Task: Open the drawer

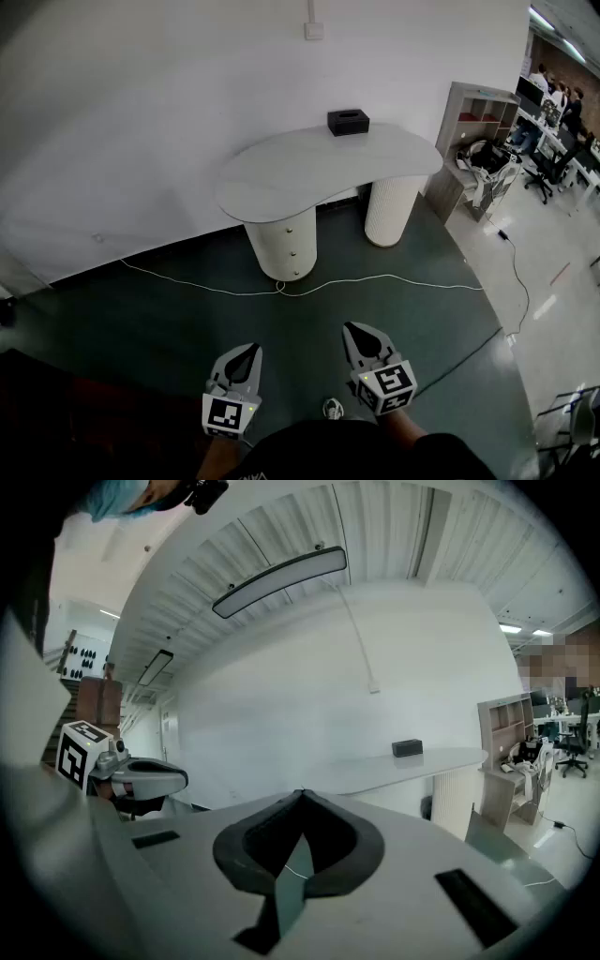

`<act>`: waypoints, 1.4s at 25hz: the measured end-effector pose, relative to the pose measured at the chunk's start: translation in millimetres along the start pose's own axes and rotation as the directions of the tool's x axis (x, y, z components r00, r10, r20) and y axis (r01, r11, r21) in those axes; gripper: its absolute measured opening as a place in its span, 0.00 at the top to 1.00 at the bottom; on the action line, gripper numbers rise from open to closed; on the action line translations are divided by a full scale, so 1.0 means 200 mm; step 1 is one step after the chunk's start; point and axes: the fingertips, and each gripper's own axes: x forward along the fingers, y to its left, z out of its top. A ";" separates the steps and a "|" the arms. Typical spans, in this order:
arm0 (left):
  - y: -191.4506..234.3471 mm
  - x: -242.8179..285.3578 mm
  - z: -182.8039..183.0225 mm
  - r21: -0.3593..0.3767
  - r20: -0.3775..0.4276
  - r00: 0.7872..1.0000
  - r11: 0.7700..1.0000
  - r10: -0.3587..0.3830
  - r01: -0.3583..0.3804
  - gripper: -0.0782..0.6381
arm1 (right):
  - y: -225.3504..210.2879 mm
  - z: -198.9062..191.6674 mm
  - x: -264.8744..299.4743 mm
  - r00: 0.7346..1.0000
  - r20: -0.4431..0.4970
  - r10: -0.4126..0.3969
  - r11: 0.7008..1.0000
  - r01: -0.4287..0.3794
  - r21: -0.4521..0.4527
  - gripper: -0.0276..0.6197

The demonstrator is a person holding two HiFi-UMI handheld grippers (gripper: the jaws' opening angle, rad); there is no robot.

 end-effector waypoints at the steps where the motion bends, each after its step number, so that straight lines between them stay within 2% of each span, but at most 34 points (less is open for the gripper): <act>1: 0.00 0.02 0.00 0.000 -0.004 1.000 1.000 0.001 -0.001 0.87 | -0.01 0.00 0.01 1.000 -0.004 0.004 1.000 -0.004 0.000 0.96; 11: -0.03 0.22 0.04 -0.014 -0.003 1.000 1.000 -0.013 0.013 0.85 | -0.16 0.00 0.14 0.999 -0.017 0.046 0.999 -0.046 -0.001 0.95; 12: -0.04 0.25 0.04 -0.025 -0.005 1.000 1.000 -0.013 0.013 0.83 | -0.17 0.00 0.16 0.998 -0.023 0.053 0.999 -0.053 0.002 0.95; 14: -0.04 0.29 0.02 -0.050 -0.016 1.000 0.999 -0.006 0.005 0.66 | -0.20 -0.01 0.19 0.997 -0.039 0.068 0.998 -0.068 0.010 0.82; 15: -0.04 0.31 0.01 -0.061 -0.023 1.000 0.998 -0.001 -0.001 0.60 | -0.21 -0.02 0.21 0.996 -0.046 0.074 0.997 -0.073 0.013 0.81; 20: -0.02 0.40 -0.05 -0.083 -0.058 0.998 0.997 -0.002 -0.003 0.56 | -0.30 -0.10 0.31 0.994 -0.082 0.066 0.997 -0.063 0.036 0.75; 26: 0.21 0.59 -0.10 -0.093 -0.055 0.998 0.995 -0.026 0.021 0.54 | -0.34 -0.09 0.58 0.995 -0.089 0.036 0.999 -0.033 0.043 0.73; 35: 0.67 0.96 -0.07 -0.040 -0.026 0.990 0.989 -0.141 0.140 0.53 | -0.40 0.04 1.02 0.994 -0.051 -0.095 0.994 0.097 0.041 0.72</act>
